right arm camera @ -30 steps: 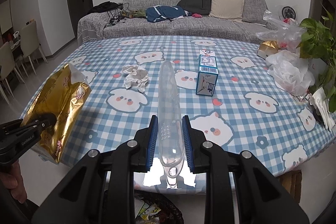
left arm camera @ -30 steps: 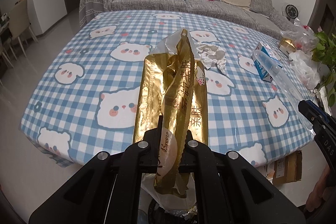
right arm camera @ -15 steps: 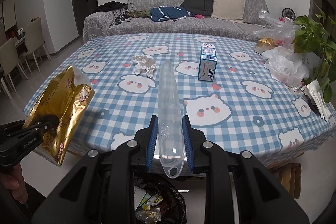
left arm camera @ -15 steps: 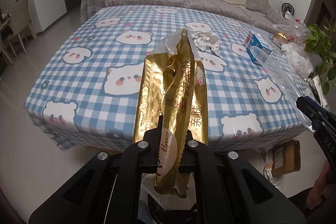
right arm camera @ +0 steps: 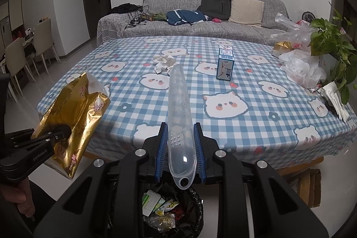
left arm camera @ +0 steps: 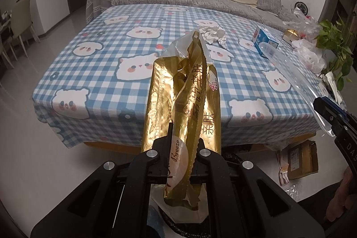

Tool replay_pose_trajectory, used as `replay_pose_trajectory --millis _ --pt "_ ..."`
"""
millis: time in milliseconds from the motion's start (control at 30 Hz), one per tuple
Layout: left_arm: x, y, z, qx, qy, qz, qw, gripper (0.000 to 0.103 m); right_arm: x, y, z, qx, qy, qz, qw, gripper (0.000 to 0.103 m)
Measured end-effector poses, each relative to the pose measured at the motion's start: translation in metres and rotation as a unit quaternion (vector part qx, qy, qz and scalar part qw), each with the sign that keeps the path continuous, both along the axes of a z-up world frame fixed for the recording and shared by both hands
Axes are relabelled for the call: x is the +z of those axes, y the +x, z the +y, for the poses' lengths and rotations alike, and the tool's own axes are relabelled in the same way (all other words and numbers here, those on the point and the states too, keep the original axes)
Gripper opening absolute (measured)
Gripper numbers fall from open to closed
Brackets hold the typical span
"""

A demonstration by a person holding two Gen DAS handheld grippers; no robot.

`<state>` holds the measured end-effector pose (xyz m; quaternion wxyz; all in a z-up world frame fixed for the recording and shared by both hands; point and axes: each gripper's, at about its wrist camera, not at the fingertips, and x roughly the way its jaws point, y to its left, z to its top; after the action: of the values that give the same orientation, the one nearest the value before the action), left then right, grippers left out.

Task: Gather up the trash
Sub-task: 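Carry the gold wrapper and plastic tube with both tools over the bin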

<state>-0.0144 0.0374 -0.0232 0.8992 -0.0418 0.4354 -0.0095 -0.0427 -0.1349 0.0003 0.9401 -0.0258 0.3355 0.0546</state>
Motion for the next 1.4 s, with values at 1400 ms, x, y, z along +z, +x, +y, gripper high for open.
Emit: replay_pose_trajectory --millis 1400 --pt "-0.117 -0.093 0.009 0.015 0.001 0.066 0.9977 0.006 -0.099 -0.109 0.022 0.071 -0.023 0.064 0.995 0.023"
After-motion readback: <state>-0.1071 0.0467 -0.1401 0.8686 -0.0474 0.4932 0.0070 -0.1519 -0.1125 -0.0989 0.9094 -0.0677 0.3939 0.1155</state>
